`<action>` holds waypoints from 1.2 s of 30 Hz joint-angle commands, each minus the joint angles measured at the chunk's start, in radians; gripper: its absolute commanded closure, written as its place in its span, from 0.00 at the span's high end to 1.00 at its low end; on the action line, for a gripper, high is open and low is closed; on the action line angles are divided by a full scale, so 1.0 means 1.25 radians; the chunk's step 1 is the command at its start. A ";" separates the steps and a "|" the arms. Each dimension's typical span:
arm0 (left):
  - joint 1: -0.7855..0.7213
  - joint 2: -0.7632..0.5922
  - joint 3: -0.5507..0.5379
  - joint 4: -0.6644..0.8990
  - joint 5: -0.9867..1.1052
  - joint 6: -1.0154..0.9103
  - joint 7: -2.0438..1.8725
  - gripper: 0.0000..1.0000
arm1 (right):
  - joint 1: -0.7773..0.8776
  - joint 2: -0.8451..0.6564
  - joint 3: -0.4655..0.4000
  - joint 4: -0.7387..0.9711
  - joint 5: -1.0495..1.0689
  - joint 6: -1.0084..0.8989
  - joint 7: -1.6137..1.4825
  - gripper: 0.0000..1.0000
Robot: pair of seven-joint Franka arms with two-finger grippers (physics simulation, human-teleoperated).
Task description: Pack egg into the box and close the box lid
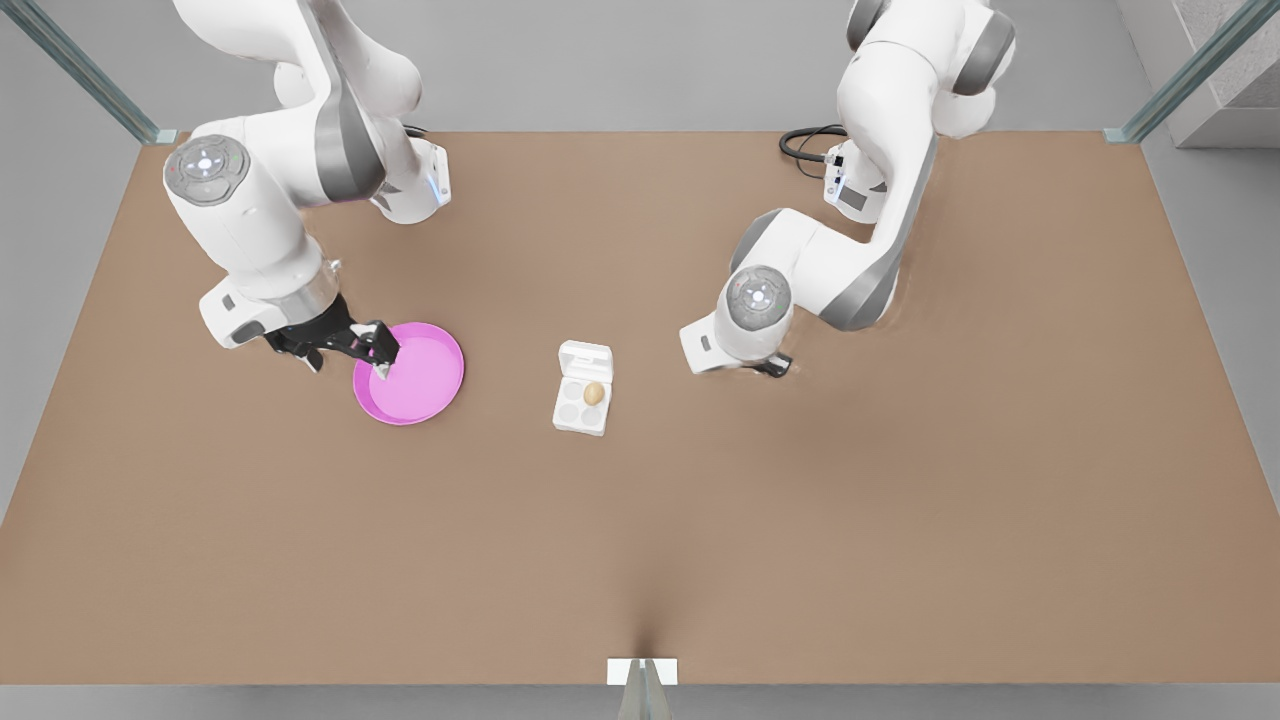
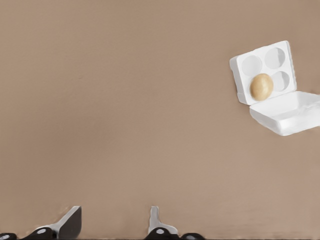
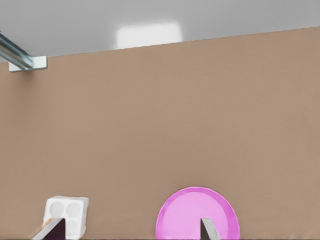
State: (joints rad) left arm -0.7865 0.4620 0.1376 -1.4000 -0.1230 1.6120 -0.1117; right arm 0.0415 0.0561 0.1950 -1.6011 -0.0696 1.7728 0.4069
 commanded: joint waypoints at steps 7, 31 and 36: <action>-0.199 0.102 0.000 0.000 -0.170 -0.092 -0.679 0.21 | -0.082 0.034 -0.044 0.076 0.016 -0.202 -0.195 1.00; -0.215 0.240 0.008 0.039 -0.118 0.393 -0.717 0.21 | -0.084 0.077 -0.043 0.115 -0.007 -0.197 -0.199 1.00; -0.208 0.246 0.021 0.039 -0.116 0.399 -0.716 0.21 | -0.084 0.077 -0.043 0.115 -0.006 -0.197 -0.199 1.00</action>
State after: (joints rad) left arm -1.0458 0.7703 0.1624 -1.3514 -0.2698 2.0954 -0.8709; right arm -0.0610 0.1527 0.1408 -1.4578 -0.0770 1.5267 0.1934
